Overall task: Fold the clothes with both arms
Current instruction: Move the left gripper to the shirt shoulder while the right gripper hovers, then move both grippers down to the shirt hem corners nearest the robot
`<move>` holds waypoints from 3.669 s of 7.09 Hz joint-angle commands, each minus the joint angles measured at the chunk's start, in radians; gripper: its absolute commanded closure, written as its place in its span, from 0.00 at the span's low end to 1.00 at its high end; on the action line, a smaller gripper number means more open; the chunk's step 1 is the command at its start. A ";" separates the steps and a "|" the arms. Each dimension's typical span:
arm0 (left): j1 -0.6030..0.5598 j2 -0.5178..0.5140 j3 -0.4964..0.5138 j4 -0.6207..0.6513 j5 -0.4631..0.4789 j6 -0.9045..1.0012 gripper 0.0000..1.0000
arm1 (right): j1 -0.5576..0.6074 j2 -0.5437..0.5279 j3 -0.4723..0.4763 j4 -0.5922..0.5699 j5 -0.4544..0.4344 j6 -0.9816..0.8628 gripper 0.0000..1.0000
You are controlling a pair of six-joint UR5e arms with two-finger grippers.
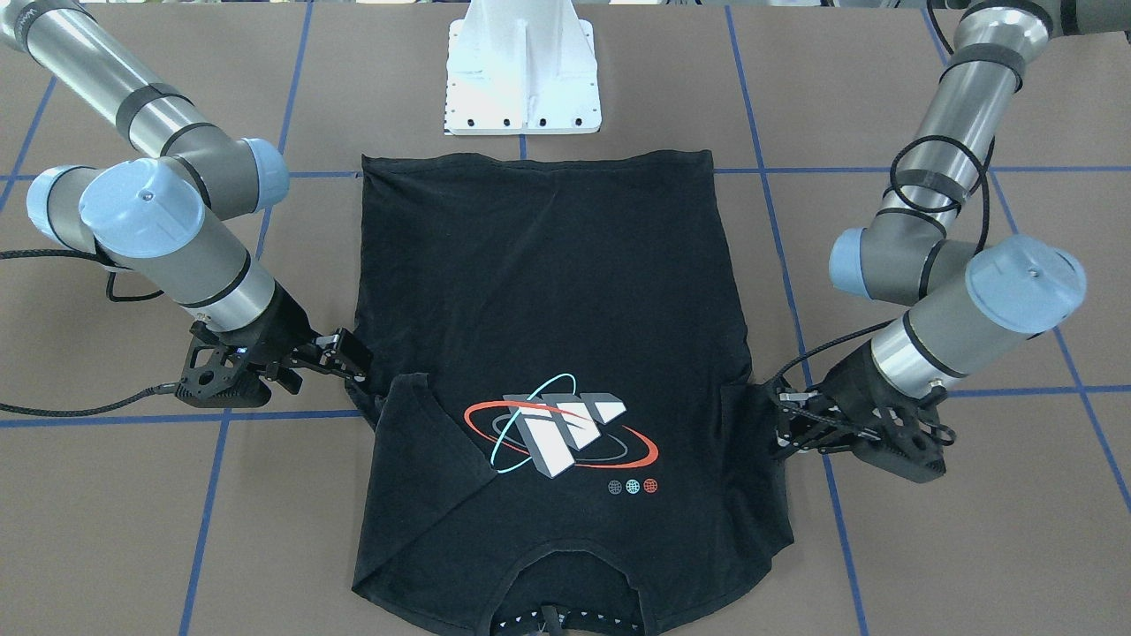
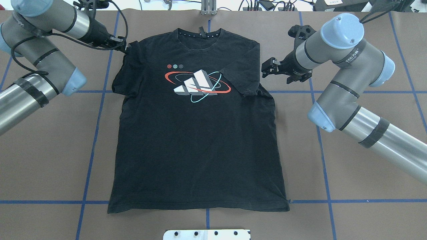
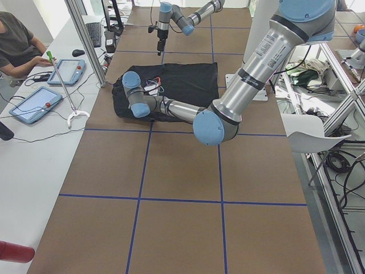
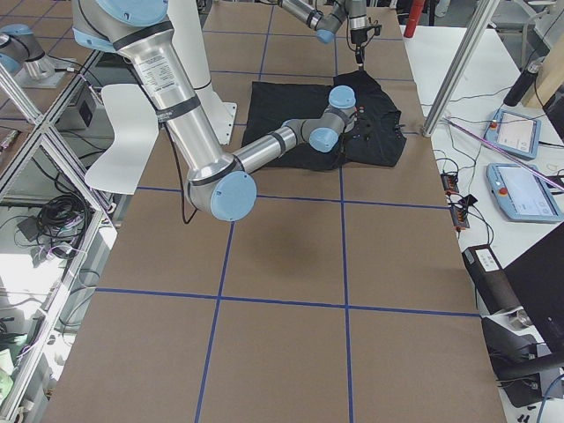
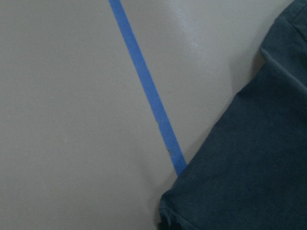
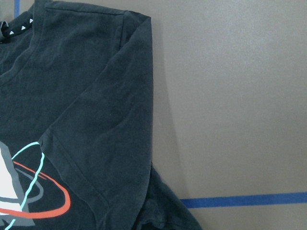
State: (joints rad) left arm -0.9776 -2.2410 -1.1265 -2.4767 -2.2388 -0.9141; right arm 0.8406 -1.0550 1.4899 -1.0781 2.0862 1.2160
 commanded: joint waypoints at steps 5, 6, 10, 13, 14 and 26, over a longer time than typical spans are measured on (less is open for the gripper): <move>0.125 -0.115 0.047 0.035 0.177 -0.100 0.01 | -0.011 0.004 -0.016 0.003 -0.029 0.023 0.00; 0.122 -0.105 0.016 0.035 0.177 -0.100 0.01 | -0.018 0.003 -0.002 0.003 -0.050 0.080 0.00; 0.123 0.145 -0.317 0.035 0.176 -0.150 0.01 | -0.301 -0.304 0.422 -0.008 -0.390 0.487 0.01; 0.126 0.197 -0.349 0.032 0.179 -0.170 0.01 | -0.628 -0.482 0.591 -0.020 -0.725 0.634 0.01; 0.126 0.240 -0.386 0.030 0.180 -0.170 0.00 | -0.734 -0.541 0.608 -0.020 -0.823 0.637 0.01; 0.128 0.317 -0.438 0.025 0.180 -0.184 0.01 | -0.917 -0.592 0.604 -0.034 -0.925 0.777 1.00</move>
State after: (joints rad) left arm -0.8491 -1.9247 -1.5658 -2.4512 -2.0585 -1.0985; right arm -0.0777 -1.6461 2.0917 -1.1121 1.1609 1.9930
